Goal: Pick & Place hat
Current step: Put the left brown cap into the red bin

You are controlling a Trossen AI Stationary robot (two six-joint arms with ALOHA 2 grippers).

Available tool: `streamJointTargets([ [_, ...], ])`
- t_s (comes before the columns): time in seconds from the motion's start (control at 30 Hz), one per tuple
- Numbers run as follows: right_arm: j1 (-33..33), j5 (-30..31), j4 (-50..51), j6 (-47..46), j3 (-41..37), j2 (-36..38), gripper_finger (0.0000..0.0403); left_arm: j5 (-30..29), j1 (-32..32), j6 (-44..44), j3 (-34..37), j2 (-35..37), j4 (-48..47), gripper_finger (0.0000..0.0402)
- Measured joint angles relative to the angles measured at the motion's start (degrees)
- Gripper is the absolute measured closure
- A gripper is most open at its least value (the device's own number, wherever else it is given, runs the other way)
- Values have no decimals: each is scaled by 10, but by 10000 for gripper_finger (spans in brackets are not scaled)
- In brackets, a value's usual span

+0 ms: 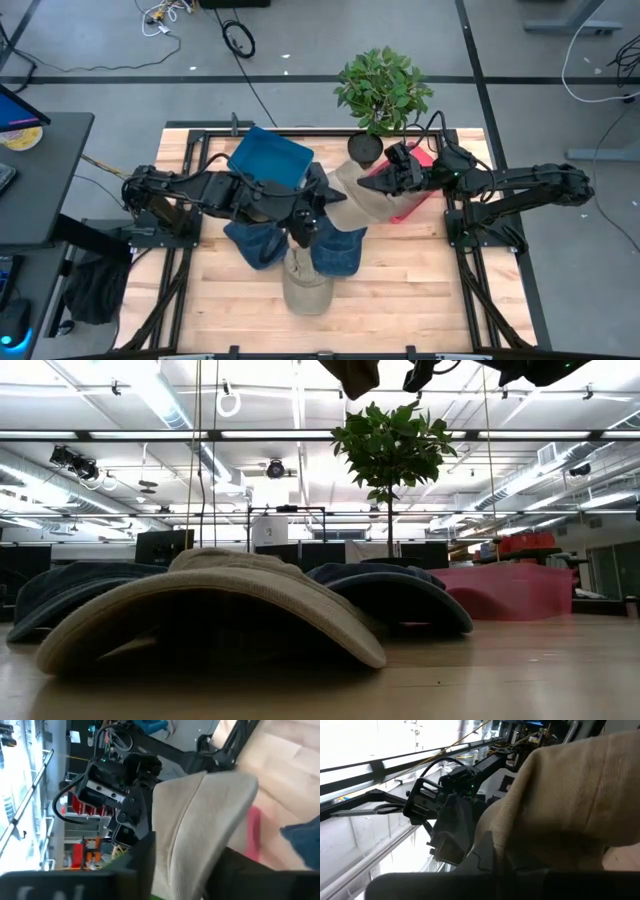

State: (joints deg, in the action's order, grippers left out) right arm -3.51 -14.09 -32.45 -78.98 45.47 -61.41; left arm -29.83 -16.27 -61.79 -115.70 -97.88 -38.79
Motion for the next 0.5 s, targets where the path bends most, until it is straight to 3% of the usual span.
streamJointTargets([
  [0.27, -7, -5, 4, 5, 0, 0, 403, -57, -9, 161, 0, 1, -13, 156],
  [0.5, -34, -39, 65, 13, 1, 36, 403, -110, -46, 290, 0, 23, -75, 145],
])
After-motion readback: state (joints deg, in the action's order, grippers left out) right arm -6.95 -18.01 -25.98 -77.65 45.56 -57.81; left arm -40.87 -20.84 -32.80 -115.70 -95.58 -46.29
